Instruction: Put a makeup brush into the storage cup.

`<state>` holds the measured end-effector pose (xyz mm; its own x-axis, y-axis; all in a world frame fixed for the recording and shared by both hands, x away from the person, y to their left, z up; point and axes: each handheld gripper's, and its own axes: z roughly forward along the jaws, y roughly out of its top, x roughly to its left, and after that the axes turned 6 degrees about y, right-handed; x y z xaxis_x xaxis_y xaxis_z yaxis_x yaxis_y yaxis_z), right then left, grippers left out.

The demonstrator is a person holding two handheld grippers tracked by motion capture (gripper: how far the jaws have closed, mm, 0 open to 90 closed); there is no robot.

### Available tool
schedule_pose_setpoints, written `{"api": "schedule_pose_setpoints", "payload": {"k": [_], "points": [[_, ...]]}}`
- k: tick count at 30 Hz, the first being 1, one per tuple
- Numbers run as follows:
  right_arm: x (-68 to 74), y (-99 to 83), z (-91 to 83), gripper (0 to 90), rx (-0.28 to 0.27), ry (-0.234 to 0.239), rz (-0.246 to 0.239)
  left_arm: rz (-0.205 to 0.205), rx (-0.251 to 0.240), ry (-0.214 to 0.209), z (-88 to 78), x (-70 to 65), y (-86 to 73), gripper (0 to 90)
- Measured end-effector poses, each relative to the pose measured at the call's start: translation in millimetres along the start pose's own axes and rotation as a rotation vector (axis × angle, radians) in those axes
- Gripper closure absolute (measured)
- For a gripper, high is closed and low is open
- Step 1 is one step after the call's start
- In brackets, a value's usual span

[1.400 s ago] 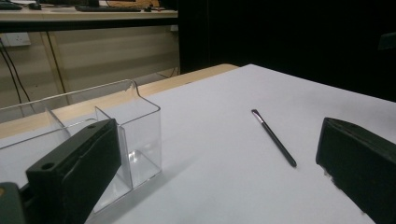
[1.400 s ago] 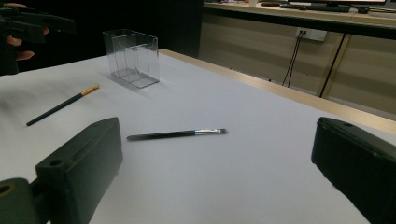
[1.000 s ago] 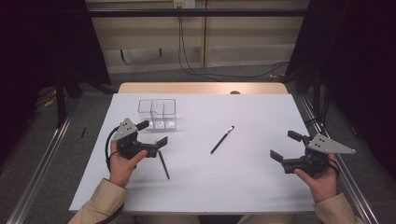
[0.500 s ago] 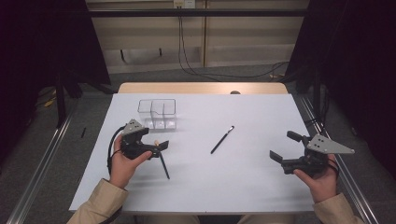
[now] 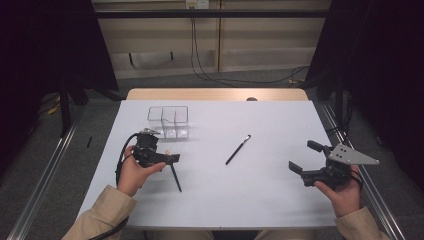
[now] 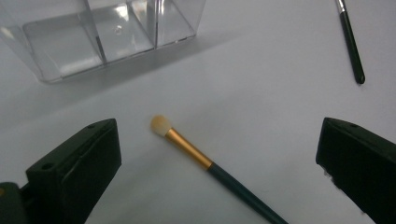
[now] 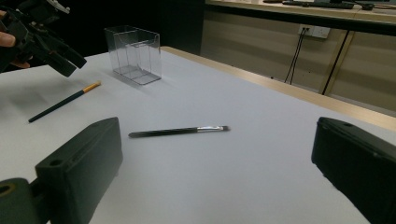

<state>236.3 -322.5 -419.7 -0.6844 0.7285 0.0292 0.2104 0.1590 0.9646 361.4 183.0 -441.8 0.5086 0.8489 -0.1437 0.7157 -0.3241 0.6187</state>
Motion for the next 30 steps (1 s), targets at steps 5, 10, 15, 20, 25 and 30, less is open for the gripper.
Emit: {"api": "schedule_pose_setpoints", "payload": {"k": [5, 10, 15, 20, 25, 30], "points": [[0.3, -0.1, 0.1, 1.5, 0.002, 0.001, 0.003, -0.003, 0.064, 0.04, 1.6, 1.1, 3.9, 0.0], [-0.1, -0.4, 0.4, 1.5, 0.004, 0.0, 0.003, -0.025, 0.139, 0.056, 4.8, 2.7, 7.3, 0.1], [0.3, -0.5, 0.7, 1.4, 0.007, 0.002, 0.003, -0.052, 0.205, 0.075, 7.3, 5.2, 11.2, 1.4], [-0.3, -0.9, 0.8, 1.4, 0.01, 0.004, -0.001, -0.08, 0.25, 0.093, 10.3, 7.3, 14.3, 4.8], [0.4, -0.2, 0.2, 1.4, 0.006, 0.002, 0.0, -0.108, 0.275, 0.097, 12.5, 9.9, 16.1, 10.6], [0.4, -0.1, 0.1, 1.4, 0.007, 0.002, 0.0, -0.138, 0.291, 0.1, 14.9, 12.4, 17.3, 16.5]]}}
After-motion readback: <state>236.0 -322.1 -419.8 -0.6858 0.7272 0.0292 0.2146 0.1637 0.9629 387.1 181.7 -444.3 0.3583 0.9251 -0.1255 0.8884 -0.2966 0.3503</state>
